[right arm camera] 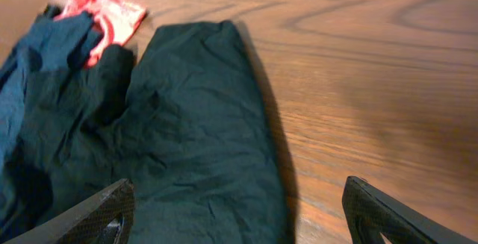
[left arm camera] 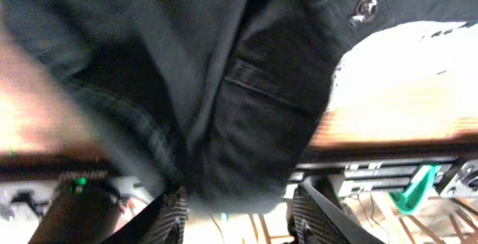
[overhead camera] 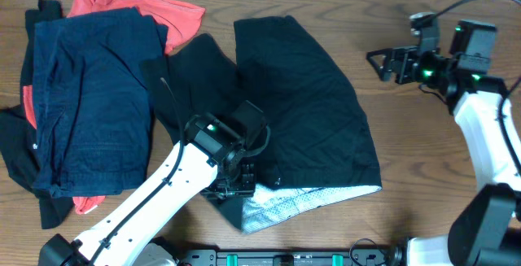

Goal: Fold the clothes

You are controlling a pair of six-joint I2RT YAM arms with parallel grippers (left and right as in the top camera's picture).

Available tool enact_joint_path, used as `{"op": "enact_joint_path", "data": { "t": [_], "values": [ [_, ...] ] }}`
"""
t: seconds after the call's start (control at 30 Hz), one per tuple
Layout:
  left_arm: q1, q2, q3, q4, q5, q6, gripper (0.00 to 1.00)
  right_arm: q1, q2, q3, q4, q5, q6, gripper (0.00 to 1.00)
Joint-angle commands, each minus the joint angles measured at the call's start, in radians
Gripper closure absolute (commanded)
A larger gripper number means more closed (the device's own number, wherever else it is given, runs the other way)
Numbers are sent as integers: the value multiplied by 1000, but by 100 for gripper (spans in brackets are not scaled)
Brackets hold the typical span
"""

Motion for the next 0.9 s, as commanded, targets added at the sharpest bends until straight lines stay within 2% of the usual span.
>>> {"op": "enact_joint_path", "data": {
  "t": [0.0, 0.03, 0.13, 0.27, 0.3, 0.4, 0.63, 0.87],
  "values": [
    [3, -10, -5, -10, 19, -27, 51, 45, 32, 18, 19, 33, -37, 13],
    [5, -12, -4, -7, 0, -26, 51, 58, 44, 18, 27, 50, -37, 13],
    [32, -20, 10, 10, -106, -27, 41, 91, 81, 18, 50, 114, -38, 13],
    [120, -35, 26, 147, -161, 0, 33, 129, 139, 18, 105, 195, -51, 15],
    [147, -36, 26, 192, -160, 8, 28, 141, 158, 18, 124, 222, -58, 17],
    [212, -36, 26, 288, -165, 40, 25, 170, 195, 18, 166, 299, -57, 20],
    [308, -27, 23, 513, -260, 208, 22, 248, 271, 18, 281, 358, -57, 26],
    [346, -13, 23, 571, -261, 251, 22, 303, 359, 18, 294, 372, -56, 24]
  ]
}}
